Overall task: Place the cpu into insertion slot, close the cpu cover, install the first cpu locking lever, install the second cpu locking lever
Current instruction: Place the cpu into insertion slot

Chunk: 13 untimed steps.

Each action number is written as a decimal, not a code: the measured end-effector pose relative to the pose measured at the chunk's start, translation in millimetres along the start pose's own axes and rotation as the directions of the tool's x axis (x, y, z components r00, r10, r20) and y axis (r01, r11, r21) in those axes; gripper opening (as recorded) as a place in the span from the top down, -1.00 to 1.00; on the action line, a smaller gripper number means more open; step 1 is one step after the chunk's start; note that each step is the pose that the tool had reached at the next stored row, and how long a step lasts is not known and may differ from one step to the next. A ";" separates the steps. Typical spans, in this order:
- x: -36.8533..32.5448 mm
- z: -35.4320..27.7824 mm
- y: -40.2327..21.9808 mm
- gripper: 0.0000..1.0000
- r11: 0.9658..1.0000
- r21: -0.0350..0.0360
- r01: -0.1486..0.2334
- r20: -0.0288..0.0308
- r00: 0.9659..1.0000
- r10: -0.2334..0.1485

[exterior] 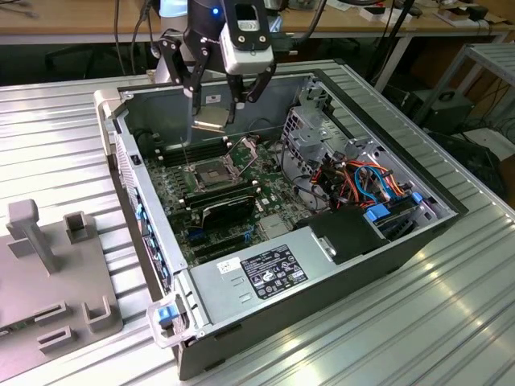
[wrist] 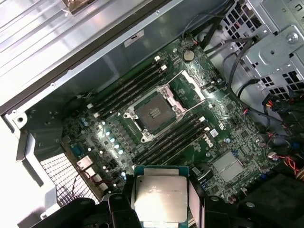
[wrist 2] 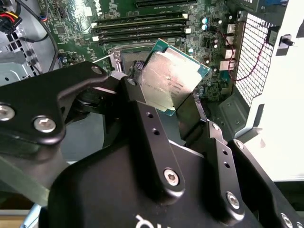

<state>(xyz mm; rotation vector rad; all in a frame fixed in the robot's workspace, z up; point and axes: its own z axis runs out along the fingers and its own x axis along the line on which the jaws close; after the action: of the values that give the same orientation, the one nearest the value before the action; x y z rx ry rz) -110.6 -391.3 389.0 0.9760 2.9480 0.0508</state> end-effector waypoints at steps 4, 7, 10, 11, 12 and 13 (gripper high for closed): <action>1.8 0.6 2.9 -0.07 1.000 0.000 -0.019 0.001 1.000 0.019; 3.1 0.9 5.4 -0.07 1.000 0.000 -0.027 0.001 1.000 0.027; 4.5 1.1 8.0 -0.07 1.000 0.001 -0.028 0.001 1.000 0.028; 5.1 1.4 9.2 -0.07 1.000 0.001 -0.029 0.001 1.000 0.029; 6.4 1.7 11.4 -0.07 1.000 0.000 -0.029 0.001 1.000 0.029; 7.0 1.8 13.0 -0.07 1.000 0.001 -0.029 0.001 1.000 0.029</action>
<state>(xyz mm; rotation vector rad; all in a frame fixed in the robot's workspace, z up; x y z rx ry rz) -108.4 -376.6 387.6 1.0182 2.9331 0.0500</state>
